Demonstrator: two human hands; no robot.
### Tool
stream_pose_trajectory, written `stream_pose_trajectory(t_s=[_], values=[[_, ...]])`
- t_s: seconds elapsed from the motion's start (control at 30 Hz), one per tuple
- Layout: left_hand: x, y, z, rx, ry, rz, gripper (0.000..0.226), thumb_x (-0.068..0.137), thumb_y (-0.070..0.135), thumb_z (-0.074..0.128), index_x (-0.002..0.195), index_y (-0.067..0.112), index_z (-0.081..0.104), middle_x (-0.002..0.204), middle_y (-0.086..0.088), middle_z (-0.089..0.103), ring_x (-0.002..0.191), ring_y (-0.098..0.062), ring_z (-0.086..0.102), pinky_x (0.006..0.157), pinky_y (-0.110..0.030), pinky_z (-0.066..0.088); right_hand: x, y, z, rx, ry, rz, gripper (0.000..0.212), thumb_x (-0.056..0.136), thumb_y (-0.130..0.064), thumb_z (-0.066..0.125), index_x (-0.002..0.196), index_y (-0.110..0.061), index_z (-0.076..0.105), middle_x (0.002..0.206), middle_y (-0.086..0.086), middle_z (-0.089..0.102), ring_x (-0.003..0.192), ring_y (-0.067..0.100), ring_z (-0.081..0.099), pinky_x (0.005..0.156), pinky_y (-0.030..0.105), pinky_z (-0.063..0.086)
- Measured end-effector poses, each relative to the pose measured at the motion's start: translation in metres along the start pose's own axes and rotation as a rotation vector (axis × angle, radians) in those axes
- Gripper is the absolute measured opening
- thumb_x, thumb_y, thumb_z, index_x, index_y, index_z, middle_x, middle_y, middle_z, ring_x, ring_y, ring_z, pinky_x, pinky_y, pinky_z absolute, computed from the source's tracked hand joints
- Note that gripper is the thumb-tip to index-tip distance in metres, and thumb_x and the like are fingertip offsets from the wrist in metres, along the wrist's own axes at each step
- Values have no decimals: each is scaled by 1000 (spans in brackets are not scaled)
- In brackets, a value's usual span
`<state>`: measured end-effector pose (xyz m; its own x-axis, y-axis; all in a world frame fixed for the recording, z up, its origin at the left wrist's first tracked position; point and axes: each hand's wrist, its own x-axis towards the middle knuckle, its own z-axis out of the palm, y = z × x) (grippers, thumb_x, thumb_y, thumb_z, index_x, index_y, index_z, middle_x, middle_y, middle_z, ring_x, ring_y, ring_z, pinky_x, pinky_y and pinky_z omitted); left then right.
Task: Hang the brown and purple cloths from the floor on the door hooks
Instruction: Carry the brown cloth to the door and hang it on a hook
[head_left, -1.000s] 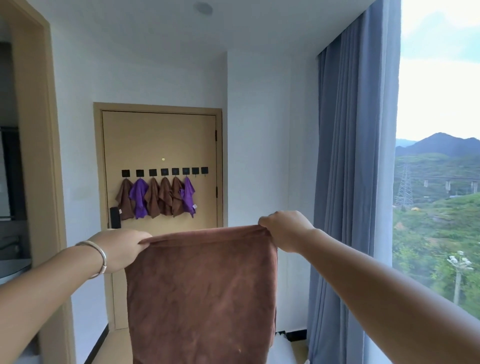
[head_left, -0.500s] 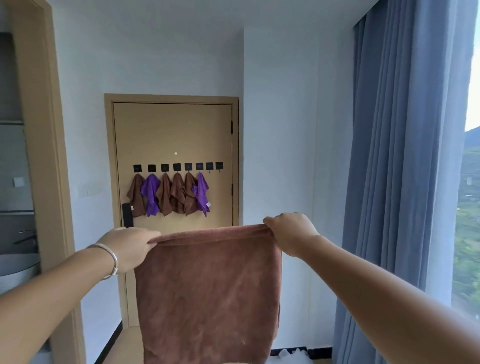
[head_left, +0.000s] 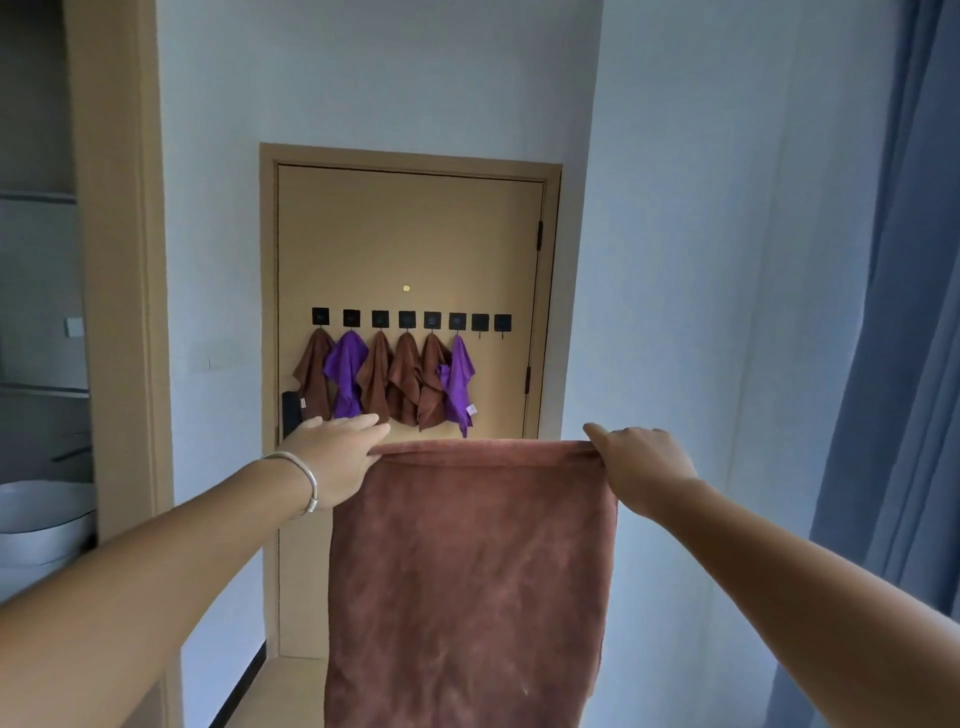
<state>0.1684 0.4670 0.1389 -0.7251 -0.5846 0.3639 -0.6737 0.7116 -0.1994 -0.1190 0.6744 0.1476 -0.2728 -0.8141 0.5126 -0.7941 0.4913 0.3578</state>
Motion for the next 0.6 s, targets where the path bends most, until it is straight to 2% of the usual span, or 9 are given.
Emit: stream_pose_trajectory(t_s=[0.1, 0.23, 0.37, 0.6], values=[[37, -26, 22, -3, -24, -9, 46, 105, 31, 24, 151, 24, 25, 159, 6, 19, 143, -16, 26, 116, -40, 20, 42, -17, 27, -17, 11, 12, 41, 89, -6, 38, 125, -25, 40, 87, -4, 62, 71, 21, 50, 64, 29, 33], [83, -47, 49, 12, -20, -12, 43, 104, 28, 24, 147, 23, 28, 155, 5, 26, 140, -17, 29, 115, -44, 20, 85, -30, 60, -72, 32, 42, 41, 80, -1, 40, 115, -22, 43, 67, -6, 46, 66, 21, 45, 61, 30, 31], [130, -59, 74, 30, 16, -33, 47, 103, 27, 26, 150, 23, 20, 158, 6, 19, 144, -15, 21, 116, -48, 17, 130, -35, 96, -59, 78, 53, 44, 80, -2, 41, 119, -22, 43, 79, -4, 62, 77, 21, 57, 65, 30, 40], [223, -73, 115, 50, 19, -70, 50, 104, 29, 25, 153, 23, 14, 160, 5, 13, 147, -14, 14, 118, -51, 13, 222, -22, 160, -30, 138, 28, 33, 80, -1, 41, 106, -21, 41, 77, -4, 60, 76, 20, 57, 63, 29, 37]])
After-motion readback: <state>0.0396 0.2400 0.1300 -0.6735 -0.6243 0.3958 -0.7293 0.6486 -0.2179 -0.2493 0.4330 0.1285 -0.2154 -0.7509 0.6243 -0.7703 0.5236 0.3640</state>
